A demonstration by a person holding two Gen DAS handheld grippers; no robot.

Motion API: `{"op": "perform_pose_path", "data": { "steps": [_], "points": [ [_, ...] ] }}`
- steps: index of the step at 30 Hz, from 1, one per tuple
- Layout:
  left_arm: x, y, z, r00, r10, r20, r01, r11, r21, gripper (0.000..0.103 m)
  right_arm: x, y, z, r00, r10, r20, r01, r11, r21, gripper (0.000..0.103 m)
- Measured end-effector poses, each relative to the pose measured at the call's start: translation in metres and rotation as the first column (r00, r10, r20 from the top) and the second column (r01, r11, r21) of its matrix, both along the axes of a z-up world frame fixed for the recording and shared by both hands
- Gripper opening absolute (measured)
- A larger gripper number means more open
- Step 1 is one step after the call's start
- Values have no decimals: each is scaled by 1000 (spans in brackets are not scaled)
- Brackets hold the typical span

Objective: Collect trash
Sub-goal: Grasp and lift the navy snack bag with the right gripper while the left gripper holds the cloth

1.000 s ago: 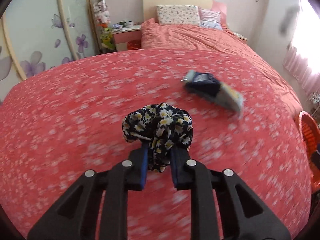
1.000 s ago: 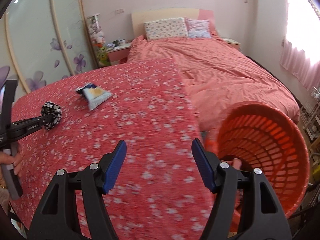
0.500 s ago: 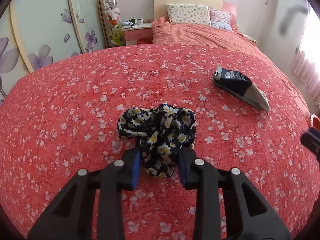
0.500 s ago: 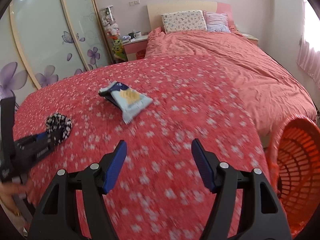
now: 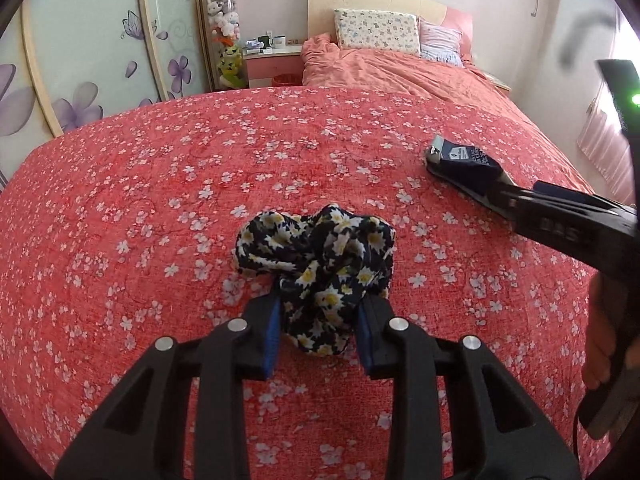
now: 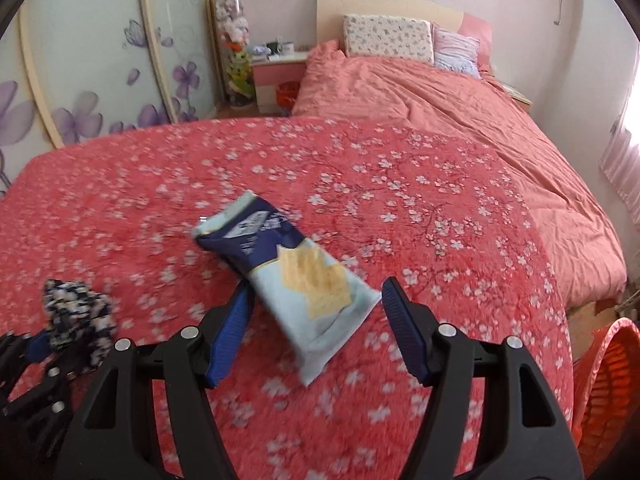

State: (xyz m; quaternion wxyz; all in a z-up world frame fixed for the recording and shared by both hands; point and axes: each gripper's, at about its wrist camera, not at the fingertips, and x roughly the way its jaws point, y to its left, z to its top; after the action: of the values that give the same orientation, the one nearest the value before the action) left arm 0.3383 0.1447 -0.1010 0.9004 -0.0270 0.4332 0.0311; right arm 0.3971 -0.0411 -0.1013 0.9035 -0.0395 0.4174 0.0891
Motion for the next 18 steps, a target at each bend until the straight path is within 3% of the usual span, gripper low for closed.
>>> {"op": "perform_pose_path", "data": {
  "steps": [2,8,18],
  "points": [
    [0,0,0,1000,0,0,0,1000,0,31,2,-2,-4,1000,-16,-19,16,1000,-12,53],
    [-1,2,0,1000,1,-1,-1,1000,5,32,-17,-14,-2,1000,-25,-10,25,1000,-10,35],
    [0,0,0,1000,4,-3,-4,1000,23,33,-73,-45,5,998,-40,-48,41,999,25,30]
  ]
}}
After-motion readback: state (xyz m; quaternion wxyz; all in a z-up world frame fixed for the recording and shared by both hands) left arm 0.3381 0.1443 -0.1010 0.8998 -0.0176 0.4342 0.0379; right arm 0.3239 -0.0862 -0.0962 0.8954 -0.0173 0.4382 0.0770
